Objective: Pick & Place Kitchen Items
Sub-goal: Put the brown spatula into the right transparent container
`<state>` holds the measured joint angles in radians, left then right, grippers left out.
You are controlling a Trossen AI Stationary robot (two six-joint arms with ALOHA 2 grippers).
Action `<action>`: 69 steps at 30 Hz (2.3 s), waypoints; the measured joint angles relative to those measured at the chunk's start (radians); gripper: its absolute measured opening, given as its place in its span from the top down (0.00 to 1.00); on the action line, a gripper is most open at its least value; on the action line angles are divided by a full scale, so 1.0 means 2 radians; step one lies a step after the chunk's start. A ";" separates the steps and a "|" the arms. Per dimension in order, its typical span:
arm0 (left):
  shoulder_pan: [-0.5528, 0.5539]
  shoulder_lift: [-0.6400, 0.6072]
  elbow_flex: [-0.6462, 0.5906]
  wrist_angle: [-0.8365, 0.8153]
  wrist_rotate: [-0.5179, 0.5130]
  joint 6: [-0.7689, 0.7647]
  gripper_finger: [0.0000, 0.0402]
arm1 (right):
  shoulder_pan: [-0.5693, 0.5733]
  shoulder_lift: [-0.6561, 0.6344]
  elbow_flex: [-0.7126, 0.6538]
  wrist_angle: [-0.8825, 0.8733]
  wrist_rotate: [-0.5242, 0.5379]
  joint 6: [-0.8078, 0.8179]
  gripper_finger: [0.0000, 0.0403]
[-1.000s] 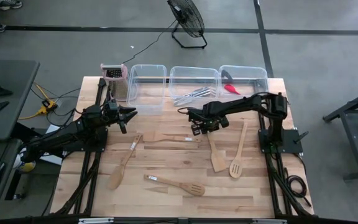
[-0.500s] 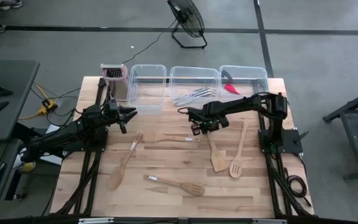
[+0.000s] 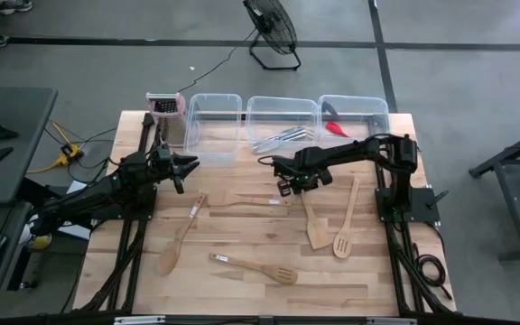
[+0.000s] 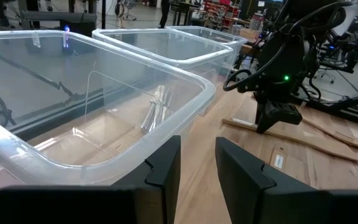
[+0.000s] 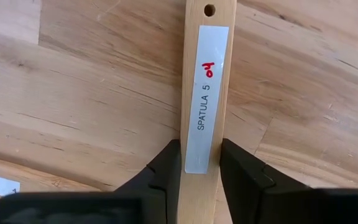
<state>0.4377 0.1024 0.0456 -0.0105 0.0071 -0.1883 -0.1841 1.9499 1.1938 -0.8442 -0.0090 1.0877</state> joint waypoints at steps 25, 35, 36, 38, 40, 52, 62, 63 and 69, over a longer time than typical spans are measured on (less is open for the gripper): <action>0.000 0.000 0.000 0.000 0.000 0.000 0.75 | 0.000 -0.047 -0.001 0.006 -0.012 -0.037 0.80; 0.000 0.000 0.000 0.000 0.000 0.000 0.75 | 0.000 -0.068 -0.001 0.007 -0.021 -0.045 0.80; 0.000 0.000 0.000 0.000 0.000 0.000 0.75 | 0.000 -0.068 -0.001 0.007 -0.022 -0.046 0.80; 0.000 0.000 0.000 0.000 0.000 0.000 0.75 | 0.000 -0.069 -0.001 0.007 -0.024 -0.051 0.80; 0.000 0.000 0.000 0.000 0.000 0.000 0.75 | 0.000 -0.070 -0.001 0.010 -0.027 -0.054 0.80; 0.000 0.000 0.000 0.000 0.000 0.000 0.75 | 0.001 -0.104 0.000 0.033 -0.053 -0.115 0.80; 0.000 0.000 0.000 0.000 0.000 0.000 0.75 | 0.004 -0.161 0.000 0.039 -0.024 -0.130 0.80; 0.000 0.000 0.000 0.000 0.000 0.000 0.75 | 0.004 -0.167 0.000 0.041 -0.016 -0.136 0.80; 0.000 0.000 0.000 0.000 0.000 0.000 0.75 | 0.003 -0.212 0.000 0.051 0.034 -0.162 0.79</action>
<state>0.4381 0.1024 0.0456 -0.0105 0.0071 -0.1883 -0.1783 1.5256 1.1938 -0.7431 0.0585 0.7629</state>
